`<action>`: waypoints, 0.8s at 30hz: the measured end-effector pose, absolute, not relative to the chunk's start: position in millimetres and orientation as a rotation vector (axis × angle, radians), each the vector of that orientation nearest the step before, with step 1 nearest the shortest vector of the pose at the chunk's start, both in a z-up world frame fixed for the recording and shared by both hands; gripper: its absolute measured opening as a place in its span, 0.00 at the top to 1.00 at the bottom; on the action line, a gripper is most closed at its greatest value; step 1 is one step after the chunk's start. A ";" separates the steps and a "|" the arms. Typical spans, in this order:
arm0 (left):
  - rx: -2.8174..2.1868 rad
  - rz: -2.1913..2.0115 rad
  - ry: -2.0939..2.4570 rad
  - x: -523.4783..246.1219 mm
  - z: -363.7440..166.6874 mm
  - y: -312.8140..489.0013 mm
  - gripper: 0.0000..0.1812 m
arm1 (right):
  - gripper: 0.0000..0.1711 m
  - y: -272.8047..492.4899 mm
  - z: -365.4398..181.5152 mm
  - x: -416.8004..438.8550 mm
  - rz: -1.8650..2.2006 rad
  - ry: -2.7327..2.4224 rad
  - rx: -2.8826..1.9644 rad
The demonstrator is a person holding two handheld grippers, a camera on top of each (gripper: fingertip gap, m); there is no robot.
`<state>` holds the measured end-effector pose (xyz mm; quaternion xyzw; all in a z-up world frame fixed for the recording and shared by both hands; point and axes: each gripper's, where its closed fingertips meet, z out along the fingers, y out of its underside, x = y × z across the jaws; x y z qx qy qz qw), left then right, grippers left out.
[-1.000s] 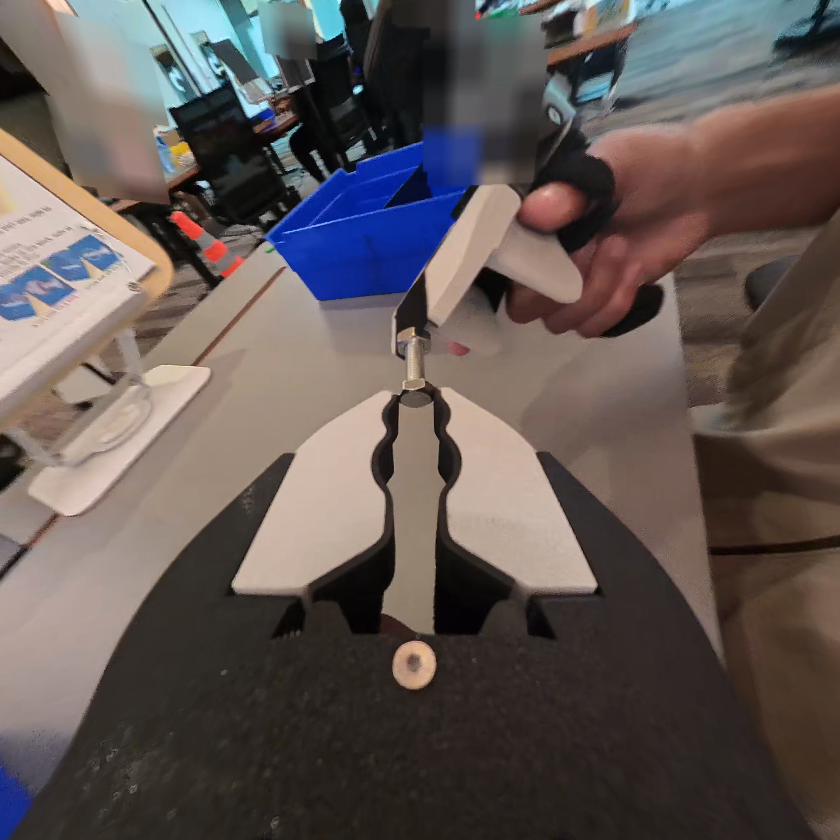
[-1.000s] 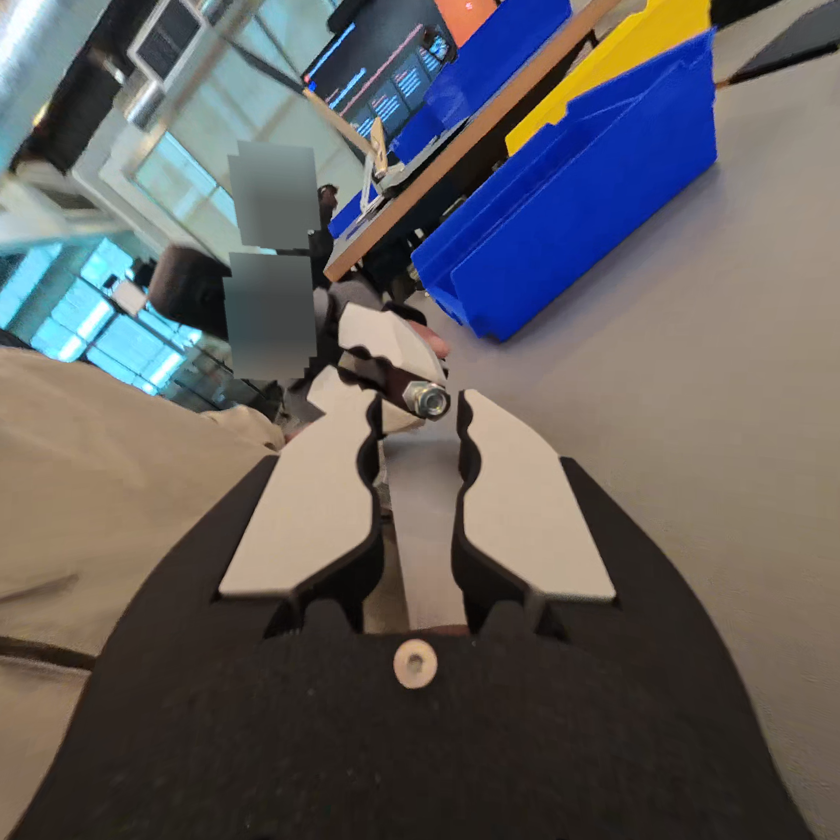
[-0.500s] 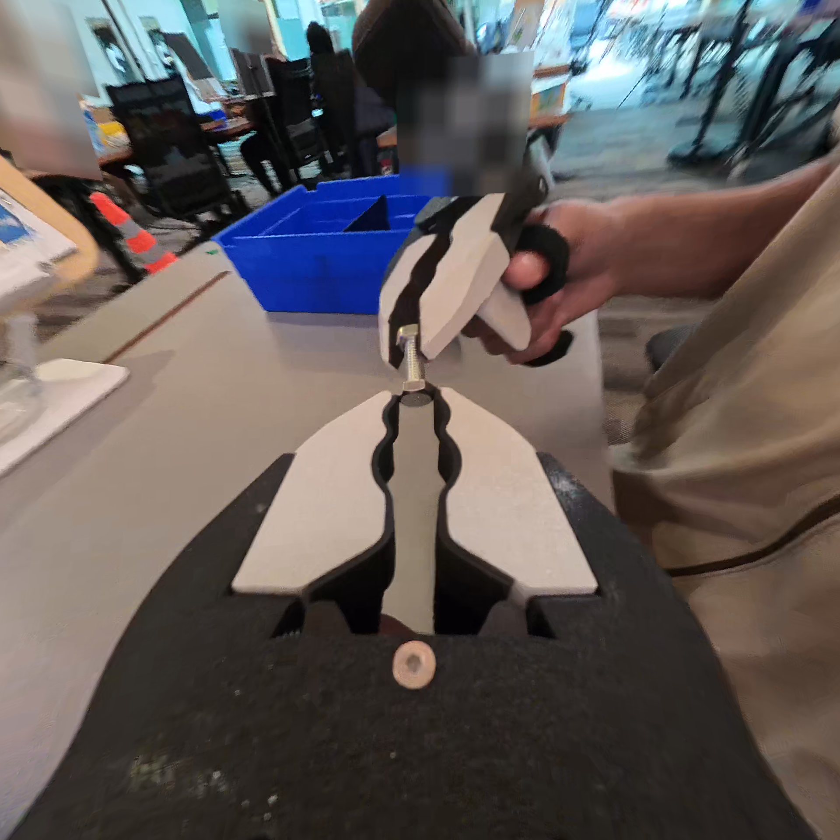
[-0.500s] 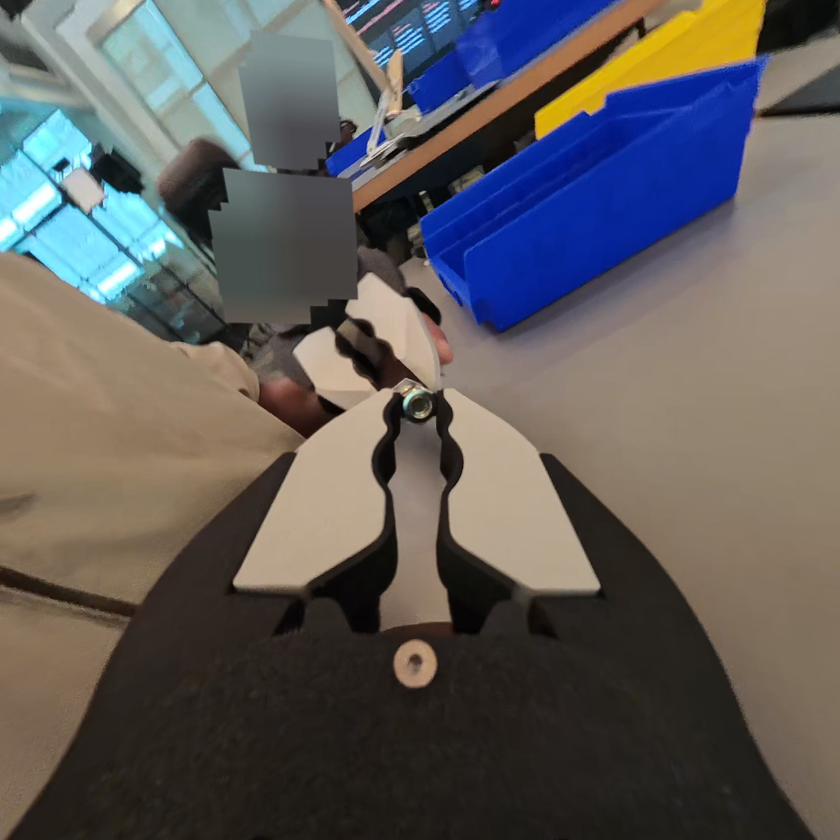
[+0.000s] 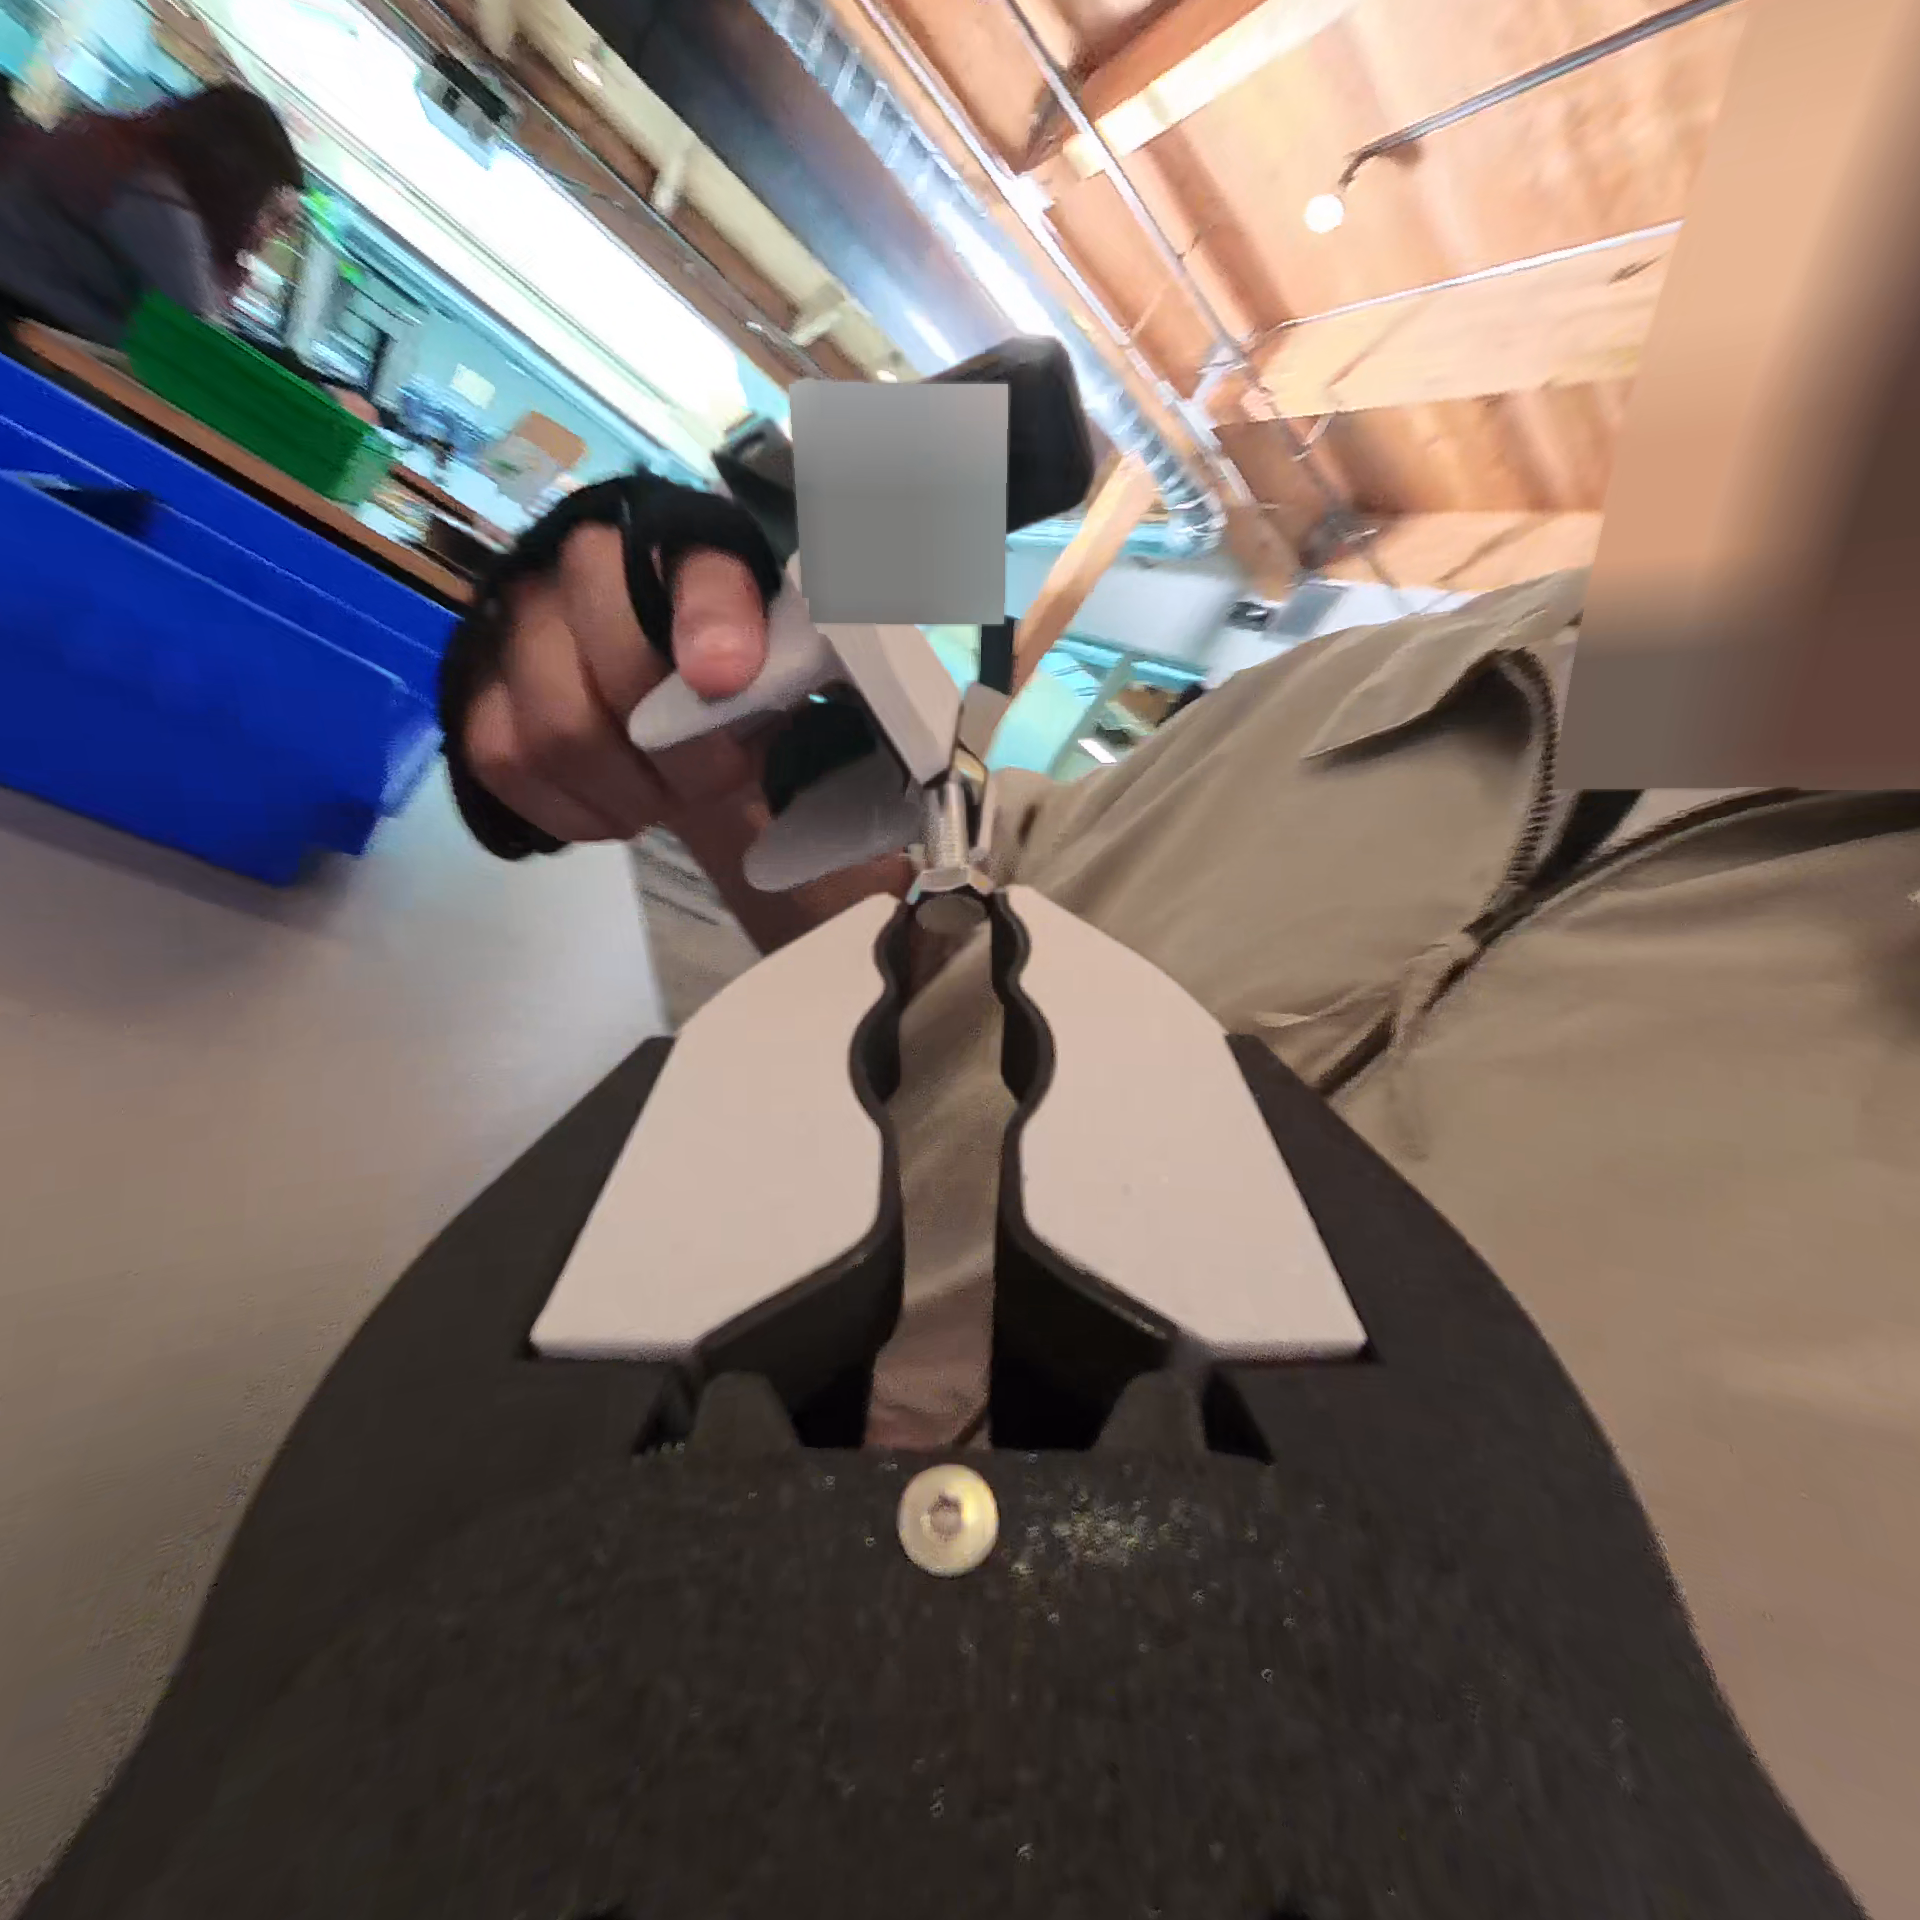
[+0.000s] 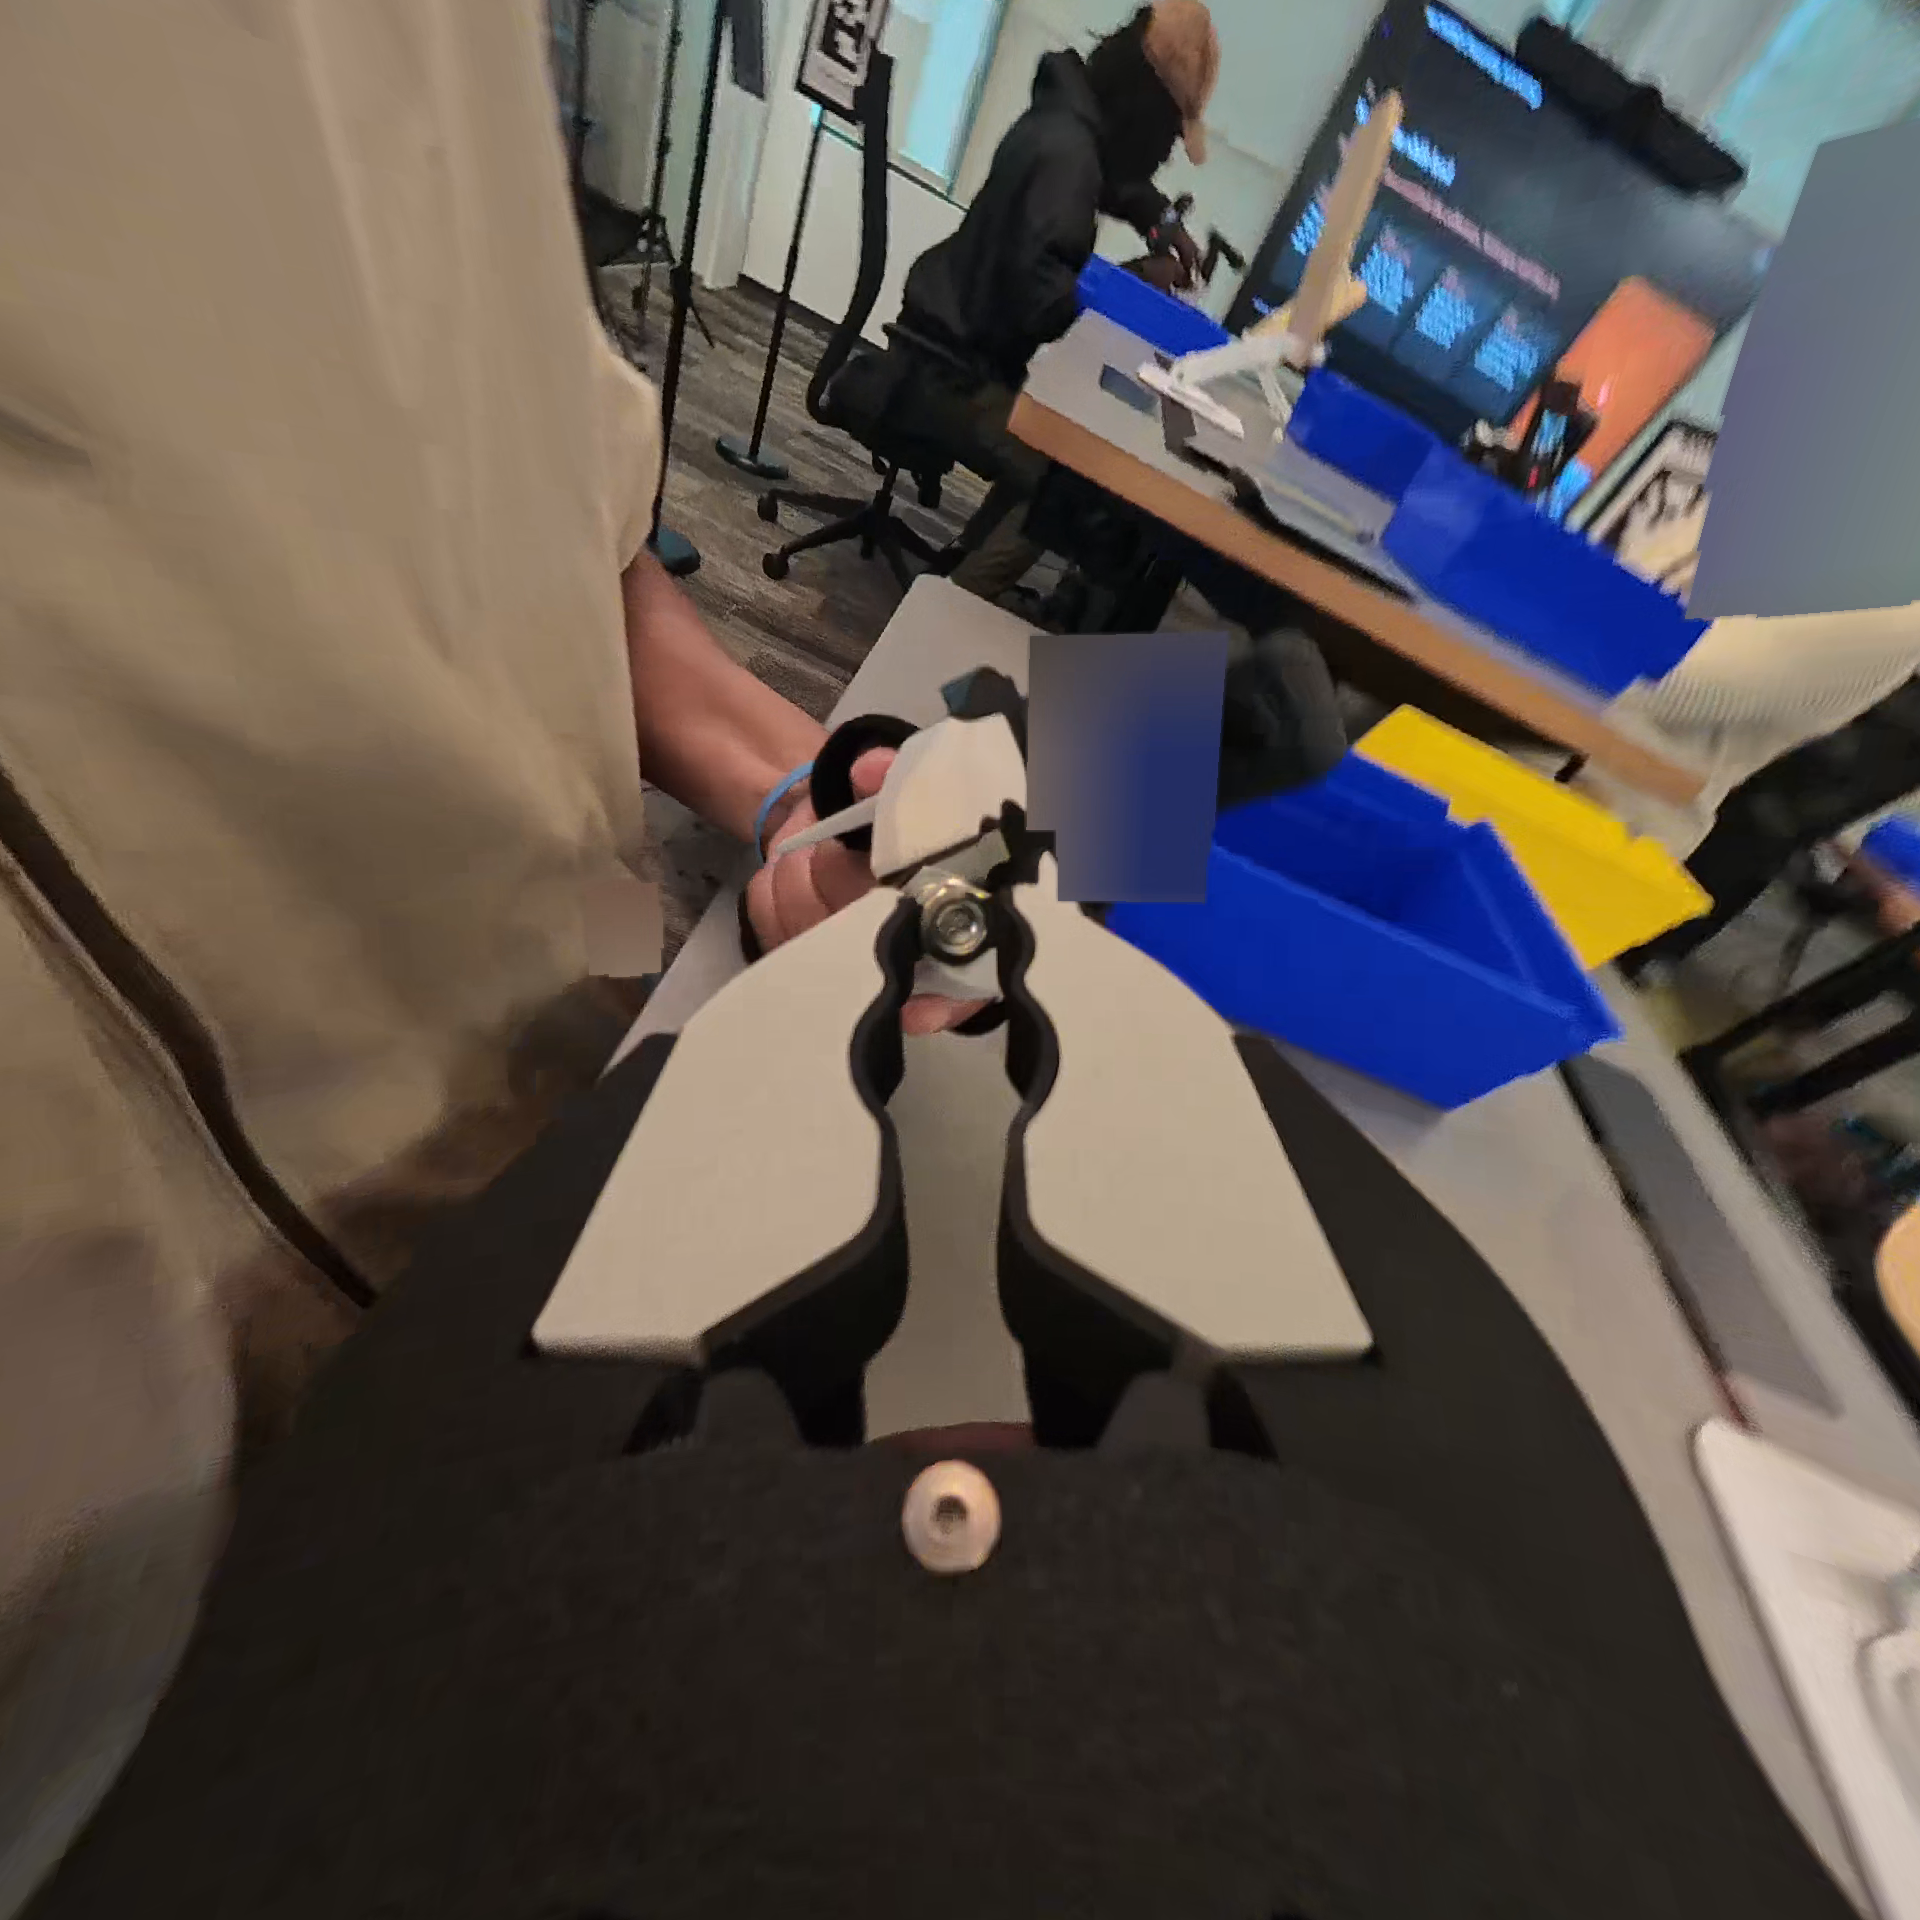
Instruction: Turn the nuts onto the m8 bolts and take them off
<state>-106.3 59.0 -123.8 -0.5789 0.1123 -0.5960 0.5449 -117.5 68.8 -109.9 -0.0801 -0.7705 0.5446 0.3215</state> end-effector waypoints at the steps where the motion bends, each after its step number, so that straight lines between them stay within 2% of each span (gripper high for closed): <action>1: -1.350 -1.463 0.260 -105.0 -123.0 57.7 0.92 | 0.91 67.6 -108.8 -116.3 1.407 -2.014 -0.162; 4: -1.331 -1.502 0.257 -103.5 -126.4 58.1 0.92 | 0.91 67.8 -110.4 -114.2 1.410 -2.025 -0.131; 12: -1.563 -0.971 0.423 -106.6 -140.3 68.8 0.92 | 0.91 75.3 -122.6 -115.1 1.539 -2.040 -0.353; 17: -1.586 -0.908 0.435 -109.7 -141.1 68.8 0.92 | 0.90 74.4 -128.1 -114.7 1.551 -2.024 -0.387; 21: -1.589 -0.865 0.421 -116.5 -142.0 72.3 0.92 | 0.72 80.7 -136.0 -124.2 1.523 -2.050 -0.521; 24: -1.666 -0.660 0.441 -128.6 -155.2 81.9 0.92 | 0.70 92.7 -144.3 -132.0 1.561 -2.012 -0.704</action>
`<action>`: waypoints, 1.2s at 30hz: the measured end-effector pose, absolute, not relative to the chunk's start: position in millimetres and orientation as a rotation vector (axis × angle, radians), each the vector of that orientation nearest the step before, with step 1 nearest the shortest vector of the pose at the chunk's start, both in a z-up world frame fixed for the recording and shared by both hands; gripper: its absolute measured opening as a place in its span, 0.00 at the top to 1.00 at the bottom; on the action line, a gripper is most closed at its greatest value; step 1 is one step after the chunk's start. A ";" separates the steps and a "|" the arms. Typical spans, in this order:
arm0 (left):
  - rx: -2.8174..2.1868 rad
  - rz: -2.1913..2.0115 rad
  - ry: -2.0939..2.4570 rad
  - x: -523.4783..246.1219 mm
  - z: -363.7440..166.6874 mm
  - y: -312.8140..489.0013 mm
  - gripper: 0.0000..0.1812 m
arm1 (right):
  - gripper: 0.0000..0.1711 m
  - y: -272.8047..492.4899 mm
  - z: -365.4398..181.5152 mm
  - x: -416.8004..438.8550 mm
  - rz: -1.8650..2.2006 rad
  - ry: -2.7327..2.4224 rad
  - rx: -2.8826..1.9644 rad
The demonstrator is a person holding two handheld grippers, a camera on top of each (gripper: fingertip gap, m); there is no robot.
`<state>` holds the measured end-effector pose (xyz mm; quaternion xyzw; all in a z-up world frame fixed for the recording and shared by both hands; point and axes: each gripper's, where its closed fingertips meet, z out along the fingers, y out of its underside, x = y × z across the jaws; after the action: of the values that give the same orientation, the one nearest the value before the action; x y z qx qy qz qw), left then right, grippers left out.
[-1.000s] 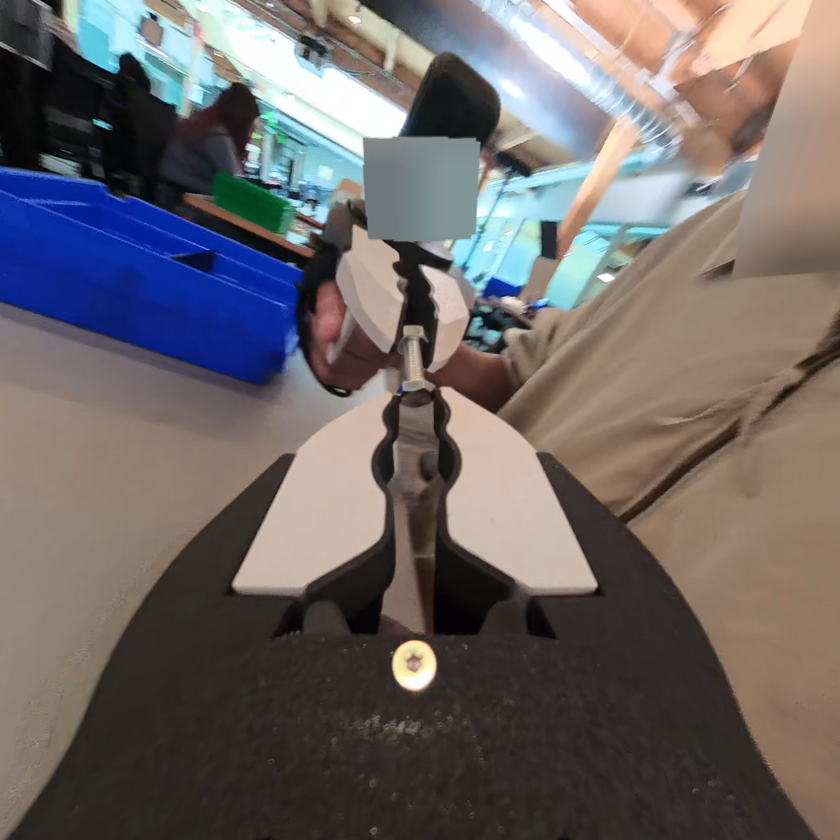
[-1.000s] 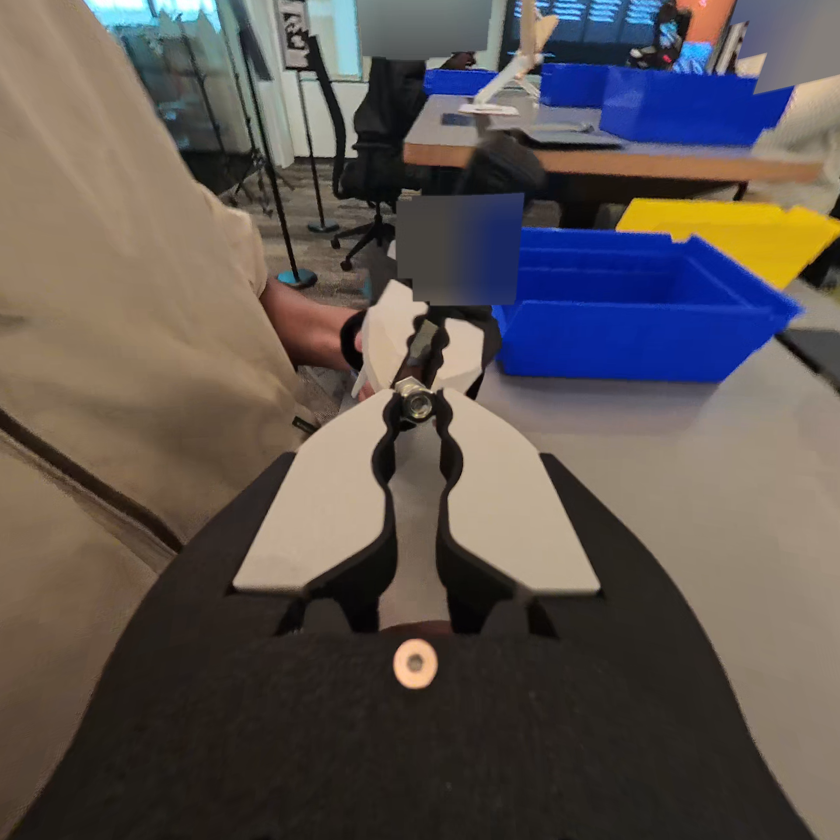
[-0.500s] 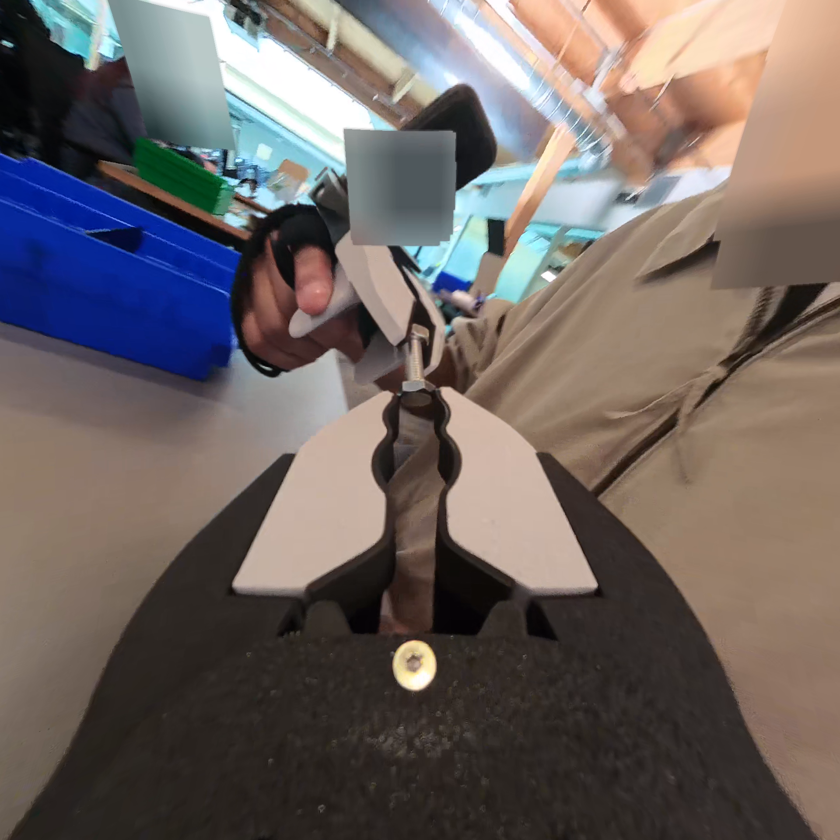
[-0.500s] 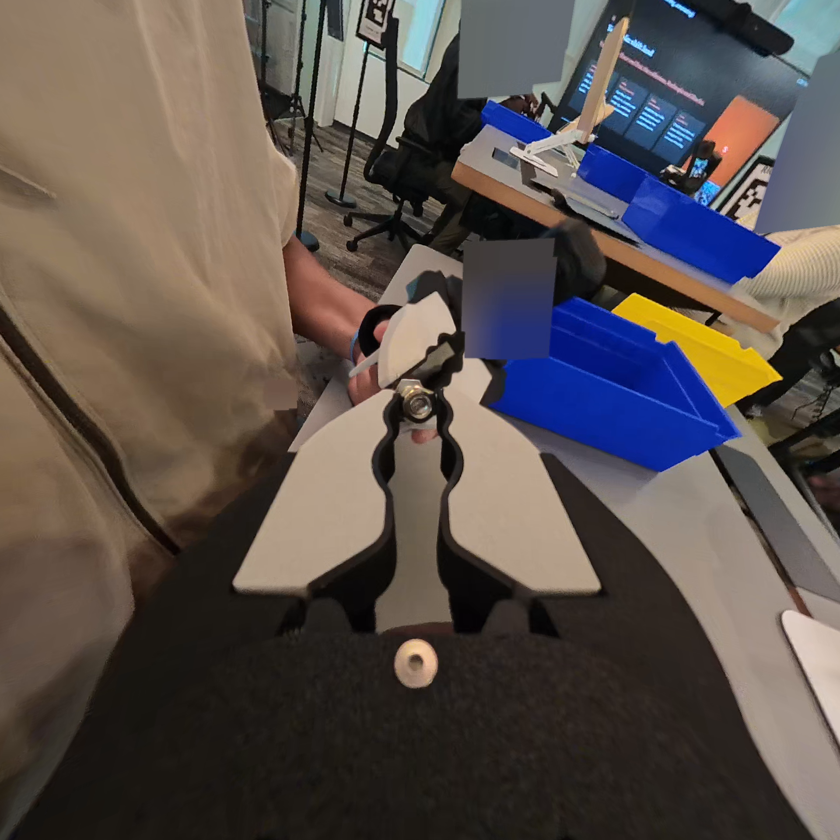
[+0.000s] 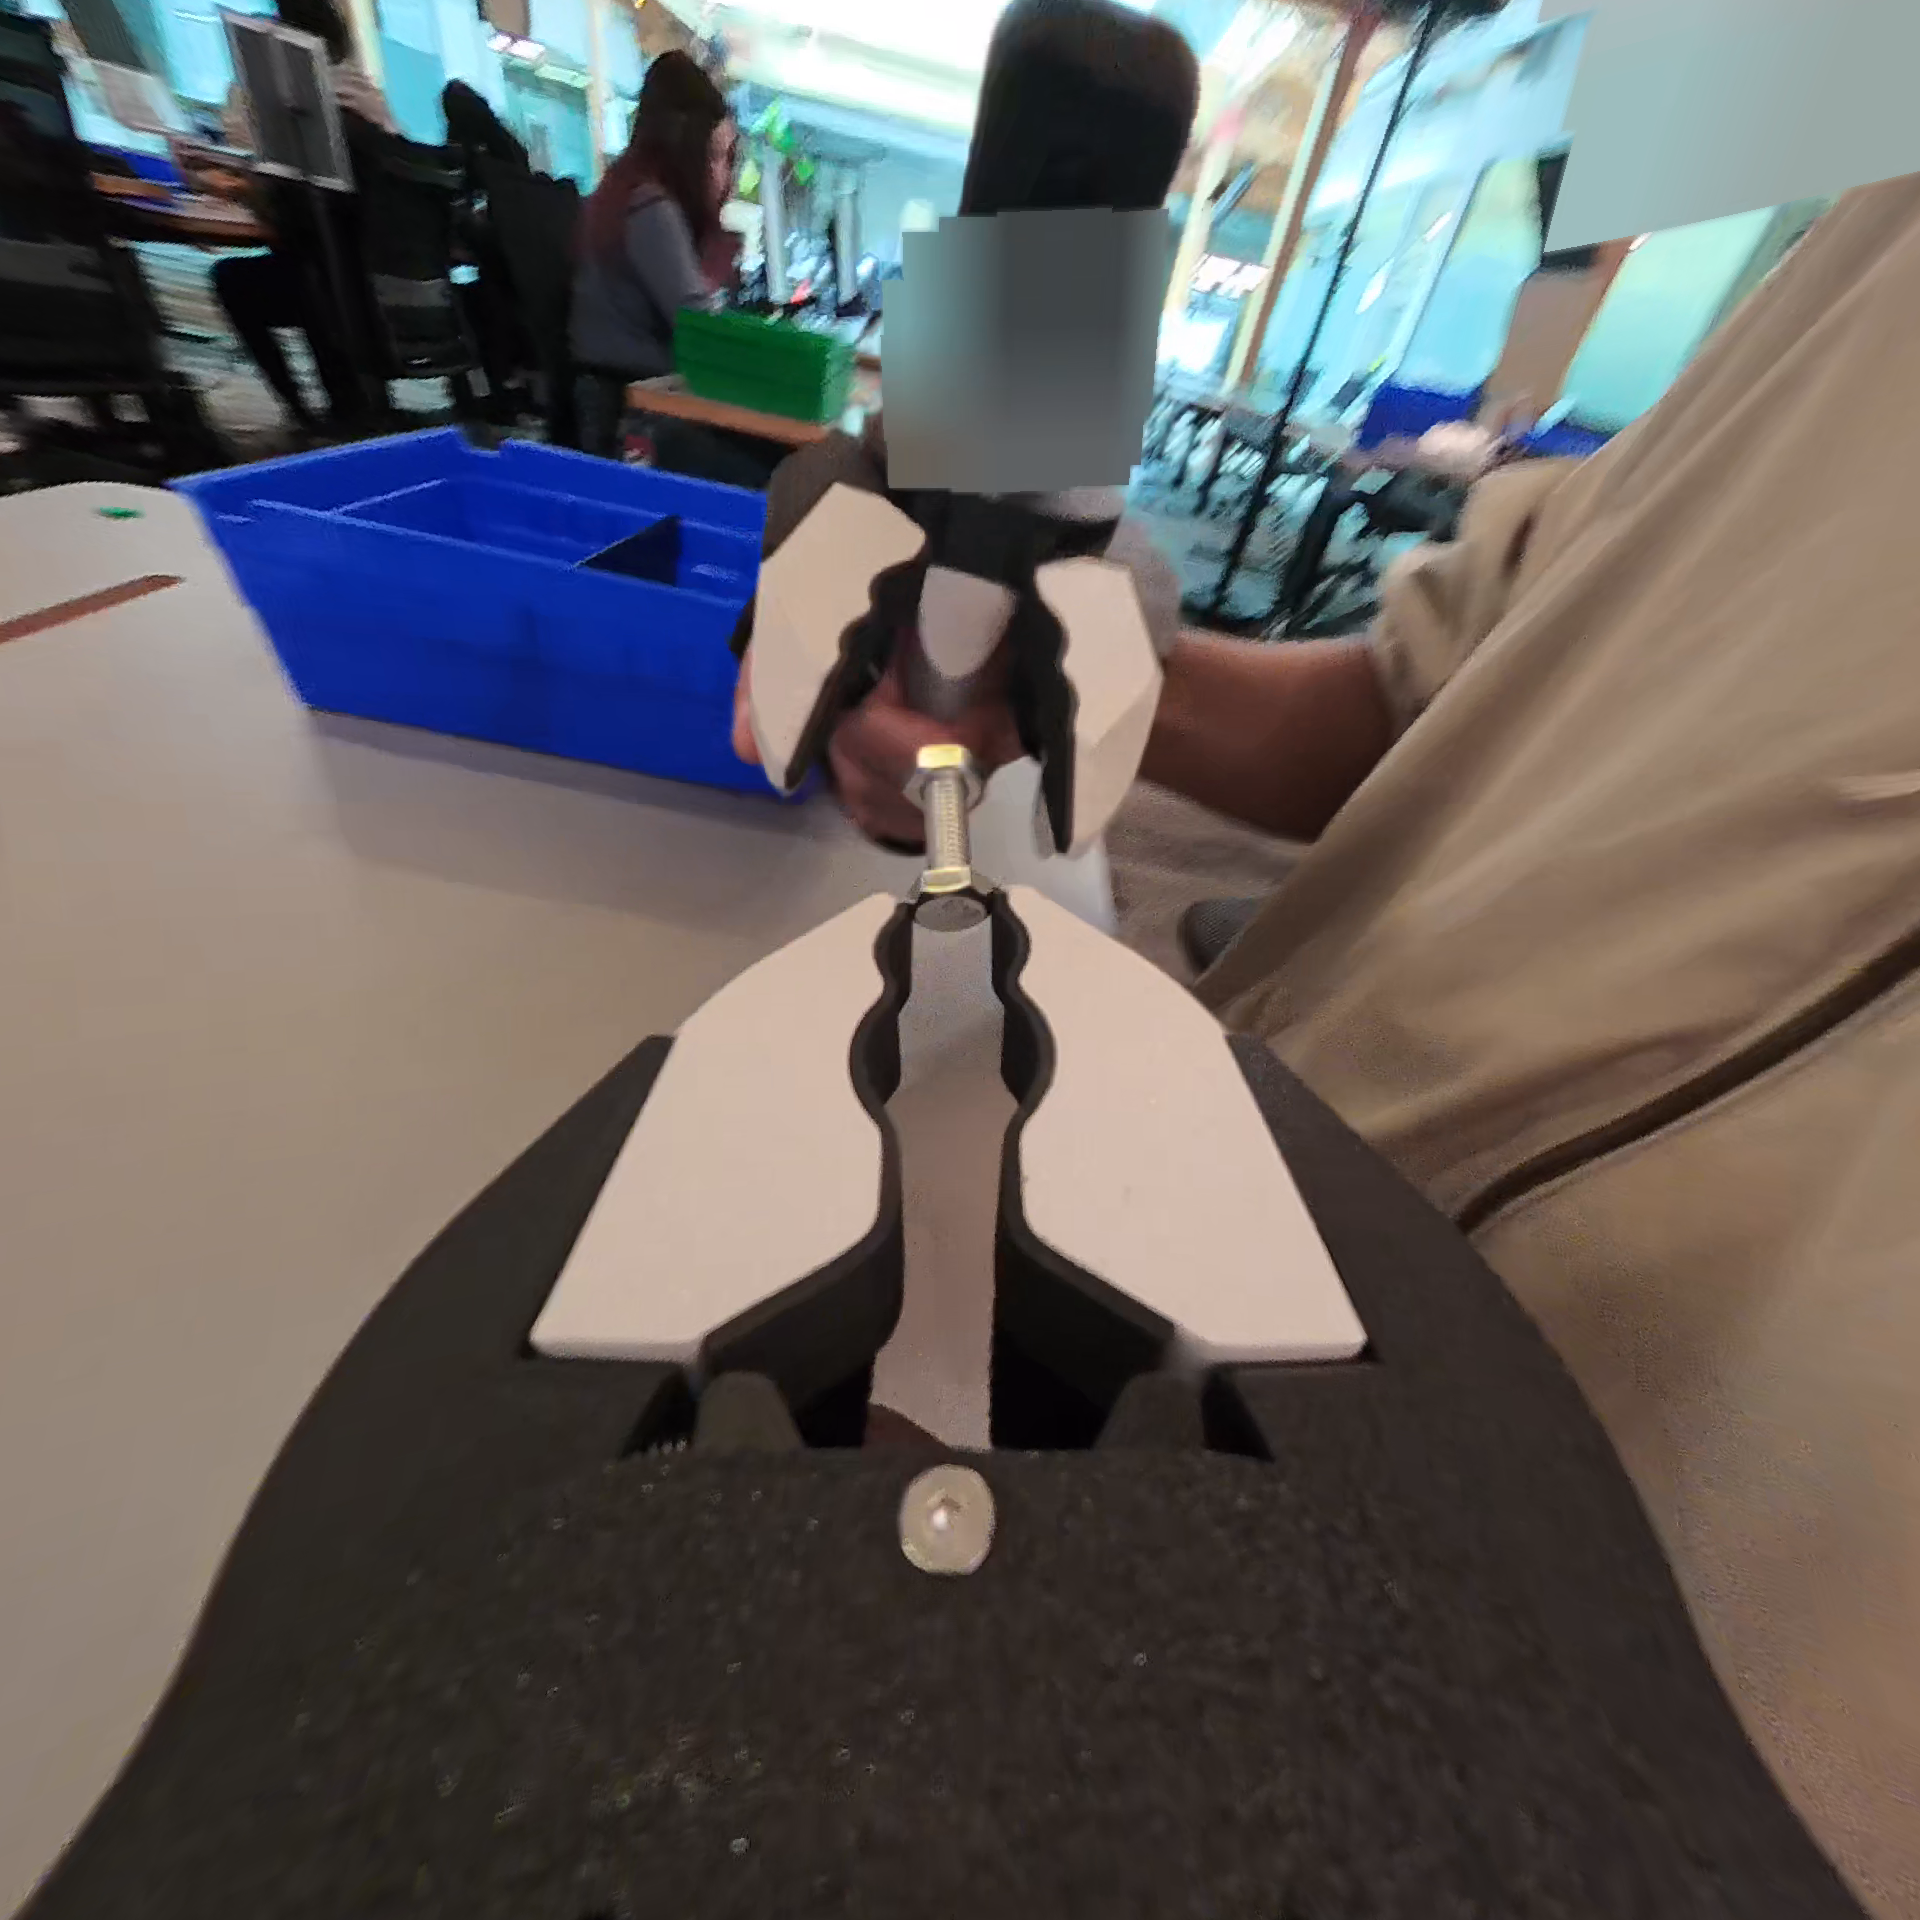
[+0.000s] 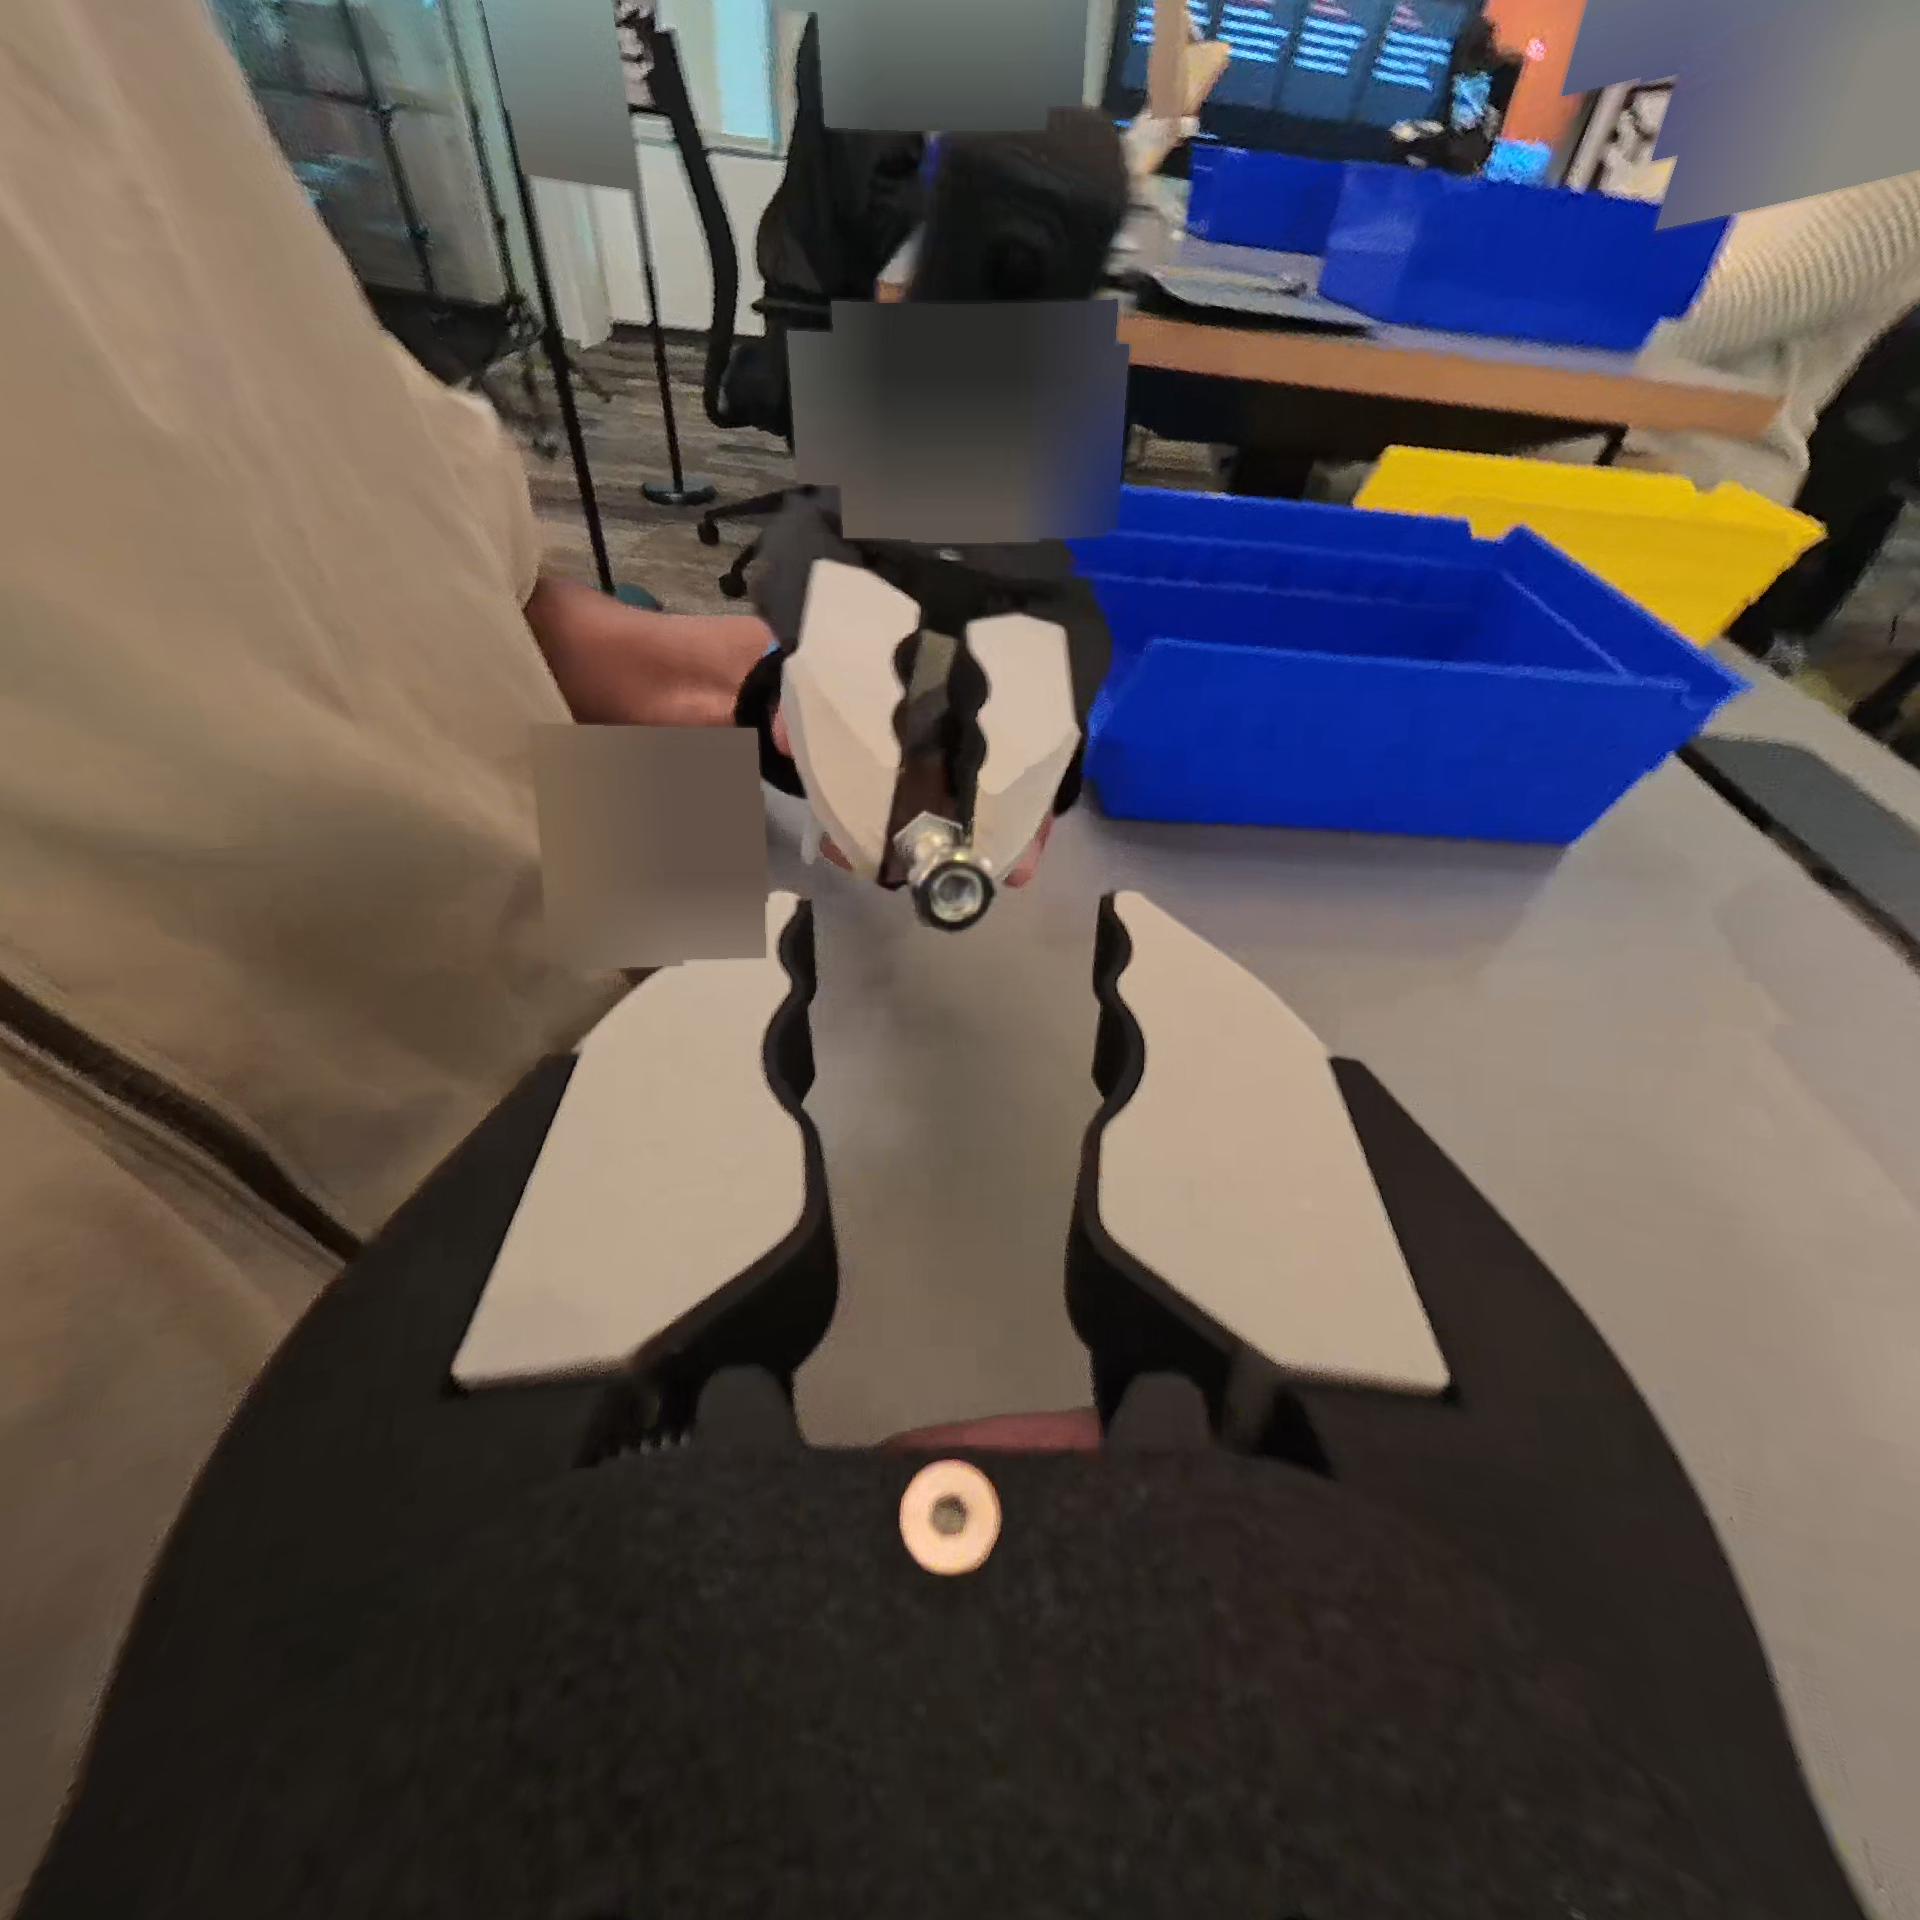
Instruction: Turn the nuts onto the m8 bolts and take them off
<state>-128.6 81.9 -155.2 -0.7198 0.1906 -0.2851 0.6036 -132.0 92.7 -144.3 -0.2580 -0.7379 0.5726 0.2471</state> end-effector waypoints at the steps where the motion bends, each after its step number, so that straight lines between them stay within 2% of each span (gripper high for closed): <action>1: -1.697 -0.588 0.445 -133.5 -161.1 85.1 0.92 | 0.72 101.8 -150.8 -138.1 1.572 -1.981 -0.822; 3: -1.745 -0.426 0.455 -144.6 -172.0 91.5 0.92 | 0.69 116.4 -168.0 -145.4 1.631 -1.915 -1.106; 7: -1.817 -0.151 0.449 -169.7 -188.9 102.5 0.92 | 0.73 144.8 -211.1 -149.4 1.737 -1.611 -1.778; 10: -1.823 -0.105 0.446 -174.4 -191.7 104.4 0.92 | 0.74 147.2 -221.7 -141.7 1.886 -1.394 -1.947; 13: -1.825 -0.078 0.457 -175.4 -193.5 106.9 0.92 | 0.71 140.7 -223.8 -139.7 1.910 -1.360 -1.959; 18: -1.815 -0.051 0.523 -172.4 -191.4 117.3 0.92 | 0.73 126.8 -191.7 -158.4 2.101 -1.401 -1.877; 24: -1.806 -0.049 0.557 -174.7 -182.7 125.3 0.92 | 0.82 134.1 -169.1 -171.0 2.105 -1.459 -1.818; 26: -1.807 -0.049 0.566 -174.6 -182.1 127.2 0.92 | 0.91 136.3 -167.4 -171.5 2.099 -1.476 -1.807; 28: -1.805 -0.045 0.567 -175.0 -180.9 129.4 0.92 | 0.91 138.6 -167.0 -172.1 2.090 -1.497 -1.800; 32: -1.807 -0.128 0.535 -173.3 -179.5 129.5 0.92 | 0.91 140.4 -163.9 -172.3 2.072 -1.585 -1.712; 36: -1.762 -0.385 0.427 -172.2 -165.0 130.3 0.92 | 0.92 140.3 -150.1 -172.7 1.995 -1.705 -1.467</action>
<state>-172.2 130.3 -165.0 -0.7603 0.1840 -0.1662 0.6003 -172.7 140.3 -150.1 -0.4869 -0.5657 0.6621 0.0674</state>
